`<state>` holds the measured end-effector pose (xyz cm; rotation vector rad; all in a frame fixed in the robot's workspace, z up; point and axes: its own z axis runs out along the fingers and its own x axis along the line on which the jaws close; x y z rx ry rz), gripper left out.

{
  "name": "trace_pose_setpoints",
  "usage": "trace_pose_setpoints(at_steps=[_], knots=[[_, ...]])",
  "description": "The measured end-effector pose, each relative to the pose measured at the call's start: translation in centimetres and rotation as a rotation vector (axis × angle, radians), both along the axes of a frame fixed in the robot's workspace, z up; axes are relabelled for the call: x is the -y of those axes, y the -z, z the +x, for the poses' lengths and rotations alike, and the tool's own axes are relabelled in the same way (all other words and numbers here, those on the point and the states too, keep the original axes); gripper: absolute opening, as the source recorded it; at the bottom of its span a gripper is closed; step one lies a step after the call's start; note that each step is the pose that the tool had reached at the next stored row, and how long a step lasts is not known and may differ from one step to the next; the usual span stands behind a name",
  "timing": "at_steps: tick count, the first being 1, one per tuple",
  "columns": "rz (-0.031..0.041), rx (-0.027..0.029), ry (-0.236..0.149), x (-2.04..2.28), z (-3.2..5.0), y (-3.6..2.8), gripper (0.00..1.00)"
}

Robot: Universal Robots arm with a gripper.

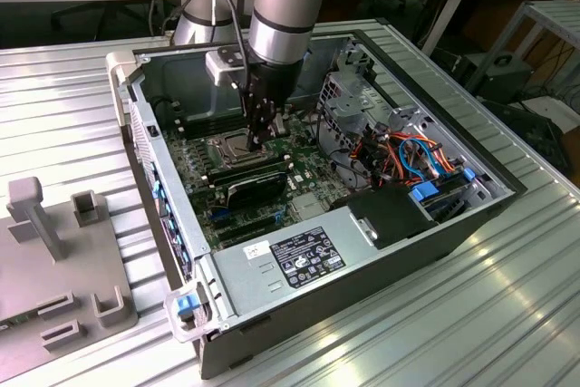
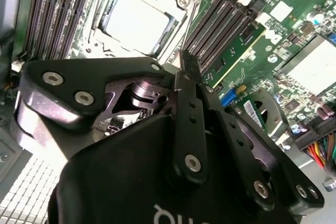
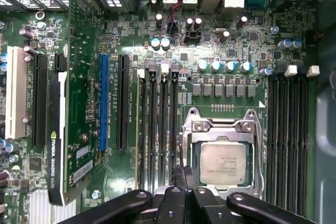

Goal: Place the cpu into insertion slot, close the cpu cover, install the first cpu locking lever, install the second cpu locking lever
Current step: 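Install the second cpu locking lever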

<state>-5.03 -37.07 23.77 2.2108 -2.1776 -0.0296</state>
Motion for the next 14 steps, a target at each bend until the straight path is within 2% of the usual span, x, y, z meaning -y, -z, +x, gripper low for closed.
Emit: trace_pose_setpoints(at_steps=[7,14], knots=[[0.0001,0.0,0.0,0.0,-1.23,0.63,0.11],[0.0002,-0.0005,0.0,0.0,-2.78,1.12,0.11]])
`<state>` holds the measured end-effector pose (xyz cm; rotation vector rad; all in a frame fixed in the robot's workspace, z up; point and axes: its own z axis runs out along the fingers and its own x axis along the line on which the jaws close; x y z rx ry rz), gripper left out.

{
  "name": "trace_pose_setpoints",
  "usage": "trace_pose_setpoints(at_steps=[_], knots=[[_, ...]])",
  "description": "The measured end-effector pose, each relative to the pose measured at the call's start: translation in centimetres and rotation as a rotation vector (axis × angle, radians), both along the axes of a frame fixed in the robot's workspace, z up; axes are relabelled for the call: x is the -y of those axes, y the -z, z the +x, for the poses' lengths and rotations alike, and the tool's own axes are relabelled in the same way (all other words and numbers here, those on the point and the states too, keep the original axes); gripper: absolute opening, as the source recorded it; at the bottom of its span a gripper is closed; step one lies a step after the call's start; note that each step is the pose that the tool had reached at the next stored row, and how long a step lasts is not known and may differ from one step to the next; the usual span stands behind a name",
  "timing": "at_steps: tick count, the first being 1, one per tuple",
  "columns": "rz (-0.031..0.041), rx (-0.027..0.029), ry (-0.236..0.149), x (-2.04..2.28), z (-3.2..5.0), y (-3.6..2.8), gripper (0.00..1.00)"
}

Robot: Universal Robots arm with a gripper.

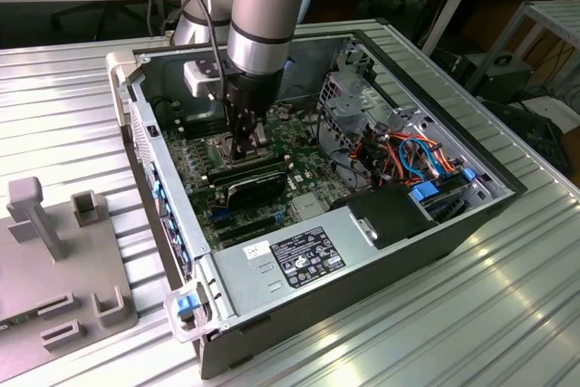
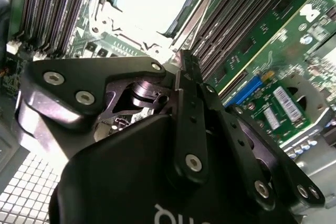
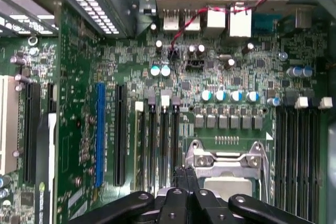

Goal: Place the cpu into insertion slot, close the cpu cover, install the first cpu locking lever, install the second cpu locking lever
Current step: 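Install the second cpu locking lever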

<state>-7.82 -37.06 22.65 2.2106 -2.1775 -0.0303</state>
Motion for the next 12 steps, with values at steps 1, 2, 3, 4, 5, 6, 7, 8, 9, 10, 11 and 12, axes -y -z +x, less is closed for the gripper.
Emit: trace_pose_setpoints(at_steps=[1,2,3,4,5,6,7,8,9,10,11,12], knots=[[-0.0002,-0.0001,0.0,0.01,-0.3,0.02,0.11],[-0.0001,0.0,0.0,0.0,-0.51,0.05,0.11],[-0.0001,0.0,0.0,0.0,-0.79,0.09,0.11],[-0.0001,0.0,0.0,0.0,-0.99,0.17,0.11],[-0.0001,-0.0001,0.0,0.0,-1.11,0.28,0.11],[-0.0002,-0.0001,0.0,0.01,-1.2,0.4,0.11],[-0.0003,-0.0002,0.0,0.01,-1.25,0.43,0.11],[-0.0004,-0.0003,0.0,0.01,-1.25,0.43,0.11],[-0.0003,-0.0003,0.0,0.01,-1.25,0.43,0.11],[-0.0002,-0.0001,0.0,0.0,-1.25,0.44,0.11],[-0.0002,-0.0001,0.0,0.0,-1.27,0.47,0.11],[-0.0001,-0.0001,0.0,0.0,-1.27,0.47,0.11]])
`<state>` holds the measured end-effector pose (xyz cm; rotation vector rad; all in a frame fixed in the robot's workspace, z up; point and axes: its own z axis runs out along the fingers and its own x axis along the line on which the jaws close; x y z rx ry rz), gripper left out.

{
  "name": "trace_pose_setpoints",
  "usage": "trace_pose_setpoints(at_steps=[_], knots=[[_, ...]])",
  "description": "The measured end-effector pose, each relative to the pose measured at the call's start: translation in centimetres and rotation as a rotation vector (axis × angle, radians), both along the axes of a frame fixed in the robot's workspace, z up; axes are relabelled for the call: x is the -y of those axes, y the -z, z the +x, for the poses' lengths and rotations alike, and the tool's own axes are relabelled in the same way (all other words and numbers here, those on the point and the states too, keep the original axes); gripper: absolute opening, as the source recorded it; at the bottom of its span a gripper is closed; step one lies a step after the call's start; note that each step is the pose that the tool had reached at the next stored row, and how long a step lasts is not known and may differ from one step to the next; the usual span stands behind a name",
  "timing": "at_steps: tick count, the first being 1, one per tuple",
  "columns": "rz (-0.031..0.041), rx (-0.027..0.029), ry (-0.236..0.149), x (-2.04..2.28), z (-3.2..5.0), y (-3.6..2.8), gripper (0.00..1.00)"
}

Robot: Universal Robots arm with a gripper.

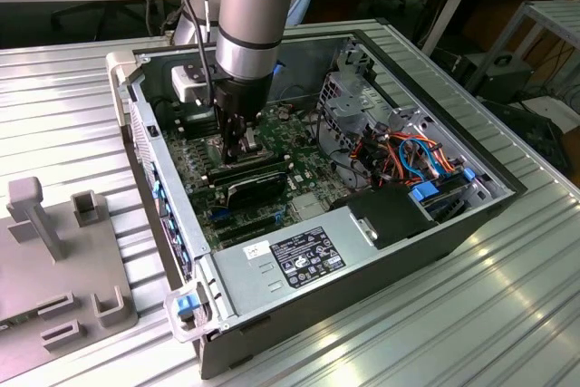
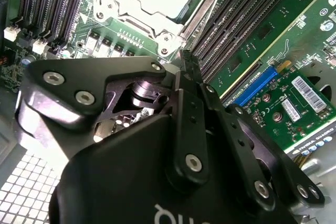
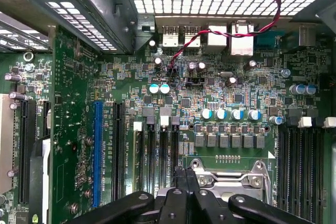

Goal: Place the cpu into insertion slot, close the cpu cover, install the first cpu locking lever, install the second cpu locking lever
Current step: 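Install the second cpu locking lever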

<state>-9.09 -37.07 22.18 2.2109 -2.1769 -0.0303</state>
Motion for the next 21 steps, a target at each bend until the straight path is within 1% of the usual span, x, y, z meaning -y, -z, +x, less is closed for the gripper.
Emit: trace_pose_setpoints(at_steps=[10,14,17,19,21], knots=[[0.0,0.0,-0.002,0.0,0.0,0.04,0.11],[-0.0001,0.0,-0.02,0.0,-0.02,0.17,0.11],[0.0,0.0,-0.025,0.0,-0.03,0.24,0.11],[0.0013,0.0003,-0.025,-0.01,-0.09,0.28,0.11],[0.003,0.0001,-0.035,0.0,-0.29,0.35,0.11]])
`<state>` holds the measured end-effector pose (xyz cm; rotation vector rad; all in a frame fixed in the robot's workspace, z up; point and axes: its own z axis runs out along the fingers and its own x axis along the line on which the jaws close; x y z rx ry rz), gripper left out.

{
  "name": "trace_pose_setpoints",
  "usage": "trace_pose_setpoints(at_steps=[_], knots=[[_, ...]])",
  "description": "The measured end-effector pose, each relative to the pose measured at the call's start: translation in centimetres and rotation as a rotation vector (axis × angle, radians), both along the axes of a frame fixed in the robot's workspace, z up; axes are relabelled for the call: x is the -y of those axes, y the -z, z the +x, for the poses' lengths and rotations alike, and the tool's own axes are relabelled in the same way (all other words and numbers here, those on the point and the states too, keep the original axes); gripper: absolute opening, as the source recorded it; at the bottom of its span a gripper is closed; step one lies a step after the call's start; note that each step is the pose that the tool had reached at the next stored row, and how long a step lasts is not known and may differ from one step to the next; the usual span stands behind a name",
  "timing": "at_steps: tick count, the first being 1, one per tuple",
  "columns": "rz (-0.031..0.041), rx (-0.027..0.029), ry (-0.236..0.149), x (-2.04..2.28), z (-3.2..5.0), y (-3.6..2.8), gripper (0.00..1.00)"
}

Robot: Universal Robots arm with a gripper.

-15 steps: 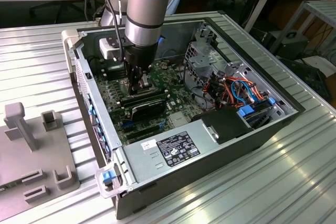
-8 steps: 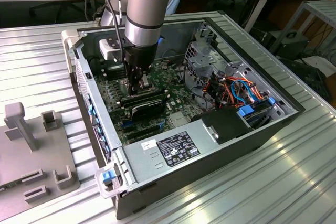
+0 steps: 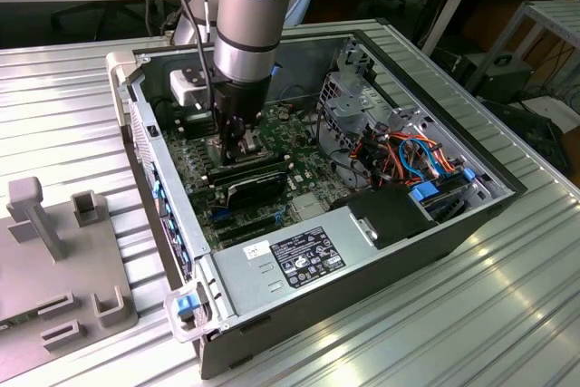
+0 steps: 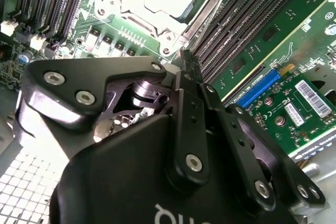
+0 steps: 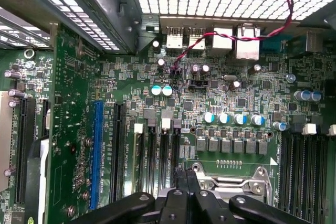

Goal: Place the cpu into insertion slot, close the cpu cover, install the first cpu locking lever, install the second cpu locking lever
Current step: 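Install the second cpu locking lever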

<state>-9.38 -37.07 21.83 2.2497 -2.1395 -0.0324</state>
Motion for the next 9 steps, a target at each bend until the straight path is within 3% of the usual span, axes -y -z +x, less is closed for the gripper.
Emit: trace_pose_setpoints(at_steps=[4,9], knots=[[0.0009,-0.0001,-0.011,0.01,-0.13,0.12,0.11],[0.0075,0.0,-0.013,-0.02,-0.13,0.39,0.11]])
